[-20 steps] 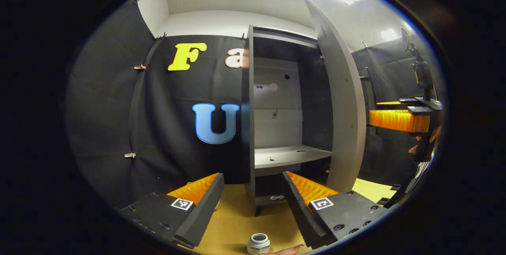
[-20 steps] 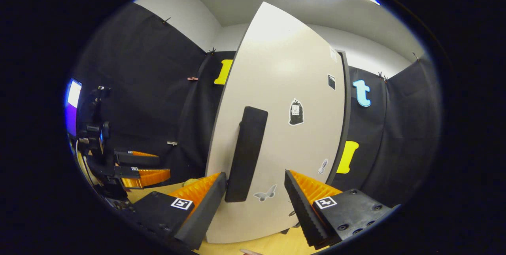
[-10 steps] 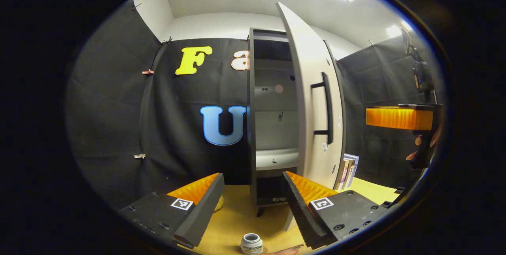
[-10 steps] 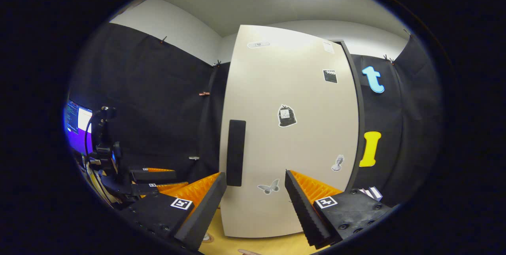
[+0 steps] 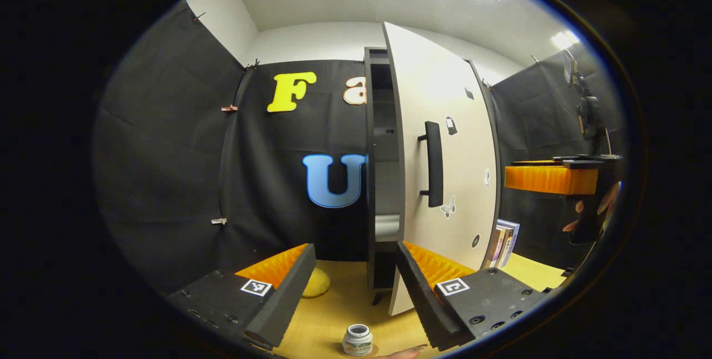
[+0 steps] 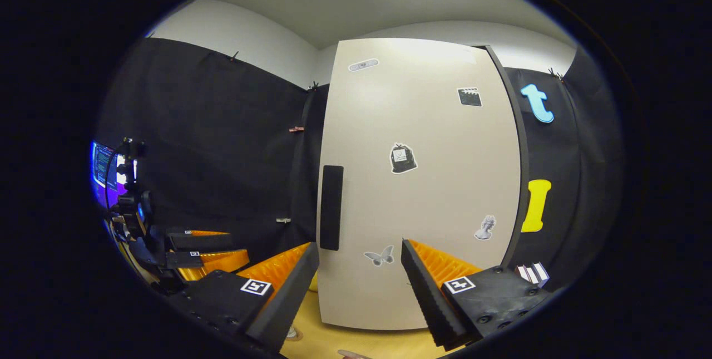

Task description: Open the cabinet door with the right hand, grasp the bottle in the cabinet with the left hand and place it on the coaster, then close the cabinet door with the right hand.

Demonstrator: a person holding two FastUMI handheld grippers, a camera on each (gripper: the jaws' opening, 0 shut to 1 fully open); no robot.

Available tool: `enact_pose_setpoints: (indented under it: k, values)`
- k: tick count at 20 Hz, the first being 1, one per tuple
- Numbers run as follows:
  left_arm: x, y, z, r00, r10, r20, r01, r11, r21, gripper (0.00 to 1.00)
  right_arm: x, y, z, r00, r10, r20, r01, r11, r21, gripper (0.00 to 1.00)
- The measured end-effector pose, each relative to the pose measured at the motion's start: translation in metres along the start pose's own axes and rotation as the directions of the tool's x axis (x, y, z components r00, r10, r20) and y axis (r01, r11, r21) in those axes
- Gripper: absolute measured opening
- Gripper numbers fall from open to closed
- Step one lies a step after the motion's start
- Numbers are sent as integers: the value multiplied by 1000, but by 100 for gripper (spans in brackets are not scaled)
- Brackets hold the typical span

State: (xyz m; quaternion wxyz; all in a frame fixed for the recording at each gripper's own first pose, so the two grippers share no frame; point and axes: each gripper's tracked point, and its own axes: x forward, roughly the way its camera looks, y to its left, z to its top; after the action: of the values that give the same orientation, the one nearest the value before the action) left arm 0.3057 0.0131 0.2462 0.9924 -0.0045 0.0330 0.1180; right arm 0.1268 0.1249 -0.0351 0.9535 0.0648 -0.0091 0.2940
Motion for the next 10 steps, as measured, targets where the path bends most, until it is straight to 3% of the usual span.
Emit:
enact_pose_setpoints:
  k: [5, 10]
  values:
    - [-2, 3, 2, 999, 33, -8, -33, 999, 10, 92, 1, -4, 0, 1000, 7, 7, -7, 1000, -2, 96]
    - [0, -9, 7, 1000, -4, 14, 4, 1000, 22, 92, -2, -6, -6, 1000, 8, -11, -8, 1000, 3, 96]
